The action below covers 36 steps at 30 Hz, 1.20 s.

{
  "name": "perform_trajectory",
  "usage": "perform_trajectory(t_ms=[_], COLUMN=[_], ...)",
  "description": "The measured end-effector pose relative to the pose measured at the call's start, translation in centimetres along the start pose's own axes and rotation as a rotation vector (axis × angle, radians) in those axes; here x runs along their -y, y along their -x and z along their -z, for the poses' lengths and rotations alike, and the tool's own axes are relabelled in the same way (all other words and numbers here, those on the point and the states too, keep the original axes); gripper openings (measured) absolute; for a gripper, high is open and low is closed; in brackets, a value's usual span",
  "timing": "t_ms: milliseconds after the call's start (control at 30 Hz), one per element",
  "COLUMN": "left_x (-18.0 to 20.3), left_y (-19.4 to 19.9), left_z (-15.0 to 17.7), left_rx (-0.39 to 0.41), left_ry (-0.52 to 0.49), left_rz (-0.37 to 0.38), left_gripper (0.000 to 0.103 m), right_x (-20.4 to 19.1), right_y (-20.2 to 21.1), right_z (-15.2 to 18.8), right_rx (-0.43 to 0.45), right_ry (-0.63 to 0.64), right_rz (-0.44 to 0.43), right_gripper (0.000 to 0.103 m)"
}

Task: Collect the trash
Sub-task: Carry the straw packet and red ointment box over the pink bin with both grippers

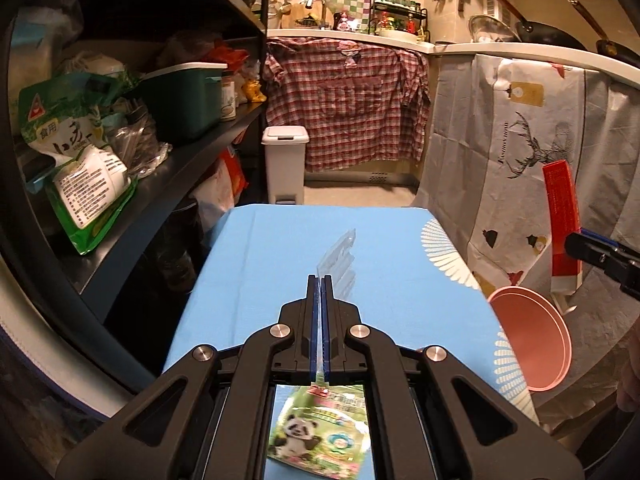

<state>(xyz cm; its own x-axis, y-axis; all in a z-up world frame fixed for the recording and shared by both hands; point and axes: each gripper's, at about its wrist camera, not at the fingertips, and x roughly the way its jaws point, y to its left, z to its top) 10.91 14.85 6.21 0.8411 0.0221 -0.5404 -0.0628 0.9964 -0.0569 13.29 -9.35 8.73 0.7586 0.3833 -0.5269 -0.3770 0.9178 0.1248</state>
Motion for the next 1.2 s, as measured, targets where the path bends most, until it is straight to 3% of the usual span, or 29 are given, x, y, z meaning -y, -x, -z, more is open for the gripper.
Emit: perform_trajectory(t_ms=[500, 1200], left_x=[5.6, 10.1], left_y=[0.7, -0.1], left_z=[0.7, 0.4], left_rx=[0.006, 0.004], left_ry=[-0.051, -0.082], left_rz=[0.069, 0.186], left_gripper=[0.001, 0.001], right_x=[6.4, 12.1], right_y=[4.8, 5.3], right_z=[1.7, 4.3], right_rx=[0.060, 0.019], right_ry=[-0.033, -0.115], right_rz=[0.152, 0.267], right_gripper=[0.036, 0.036])
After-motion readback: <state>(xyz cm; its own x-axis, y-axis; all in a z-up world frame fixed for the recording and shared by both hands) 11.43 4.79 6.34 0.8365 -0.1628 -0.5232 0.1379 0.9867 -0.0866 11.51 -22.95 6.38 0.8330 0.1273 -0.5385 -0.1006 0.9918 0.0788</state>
